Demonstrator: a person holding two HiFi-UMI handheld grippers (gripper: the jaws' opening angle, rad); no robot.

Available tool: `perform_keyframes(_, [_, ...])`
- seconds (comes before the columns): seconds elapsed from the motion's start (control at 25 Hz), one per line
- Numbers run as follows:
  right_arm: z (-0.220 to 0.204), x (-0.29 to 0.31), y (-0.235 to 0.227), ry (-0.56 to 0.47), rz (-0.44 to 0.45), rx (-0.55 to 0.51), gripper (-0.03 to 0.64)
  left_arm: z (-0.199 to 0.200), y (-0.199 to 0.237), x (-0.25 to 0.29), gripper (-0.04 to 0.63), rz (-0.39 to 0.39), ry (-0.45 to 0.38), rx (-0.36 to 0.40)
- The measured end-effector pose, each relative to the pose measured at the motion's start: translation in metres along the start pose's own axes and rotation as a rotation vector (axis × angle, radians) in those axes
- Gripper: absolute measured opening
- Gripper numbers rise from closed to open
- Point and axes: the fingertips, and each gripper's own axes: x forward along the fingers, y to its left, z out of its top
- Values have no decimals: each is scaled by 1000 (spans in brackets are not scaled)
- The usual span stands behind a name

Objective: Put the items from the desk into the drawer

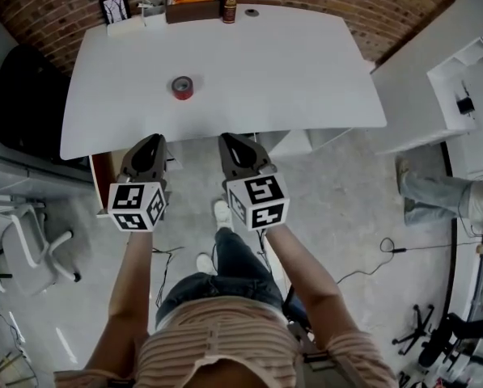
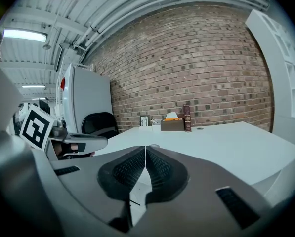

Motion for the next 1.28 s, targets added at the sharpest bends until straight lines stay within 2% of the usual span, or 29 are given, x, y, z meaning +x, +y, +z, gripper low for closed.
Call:
perform_keyframes(0.24, [8, 42, -28, 16, 19, -3, 17, -4, 13, 45, 14, 14, 42, -7])
perform_keyframes(0.64, [-3, 108, -56, 93, 63, 10, 18, -28, 37, 108, 17, 25, 133, -42])
perform_keyframes(0.76, [-7, 128, -64, 112, 70, 6, 18, -35, 51, 128, 35, 42, 151, -49])
perform_keyframes(1.12, [-14, 166, -92, 151, 80, -3, 17, -54, 71, 183, 133, 71, 221, -40])
perform_keyframes(1.28, [-17, 178, -102, 164, 80, 12, 17, -67, 76, 204, 236, 78, 288, -22])
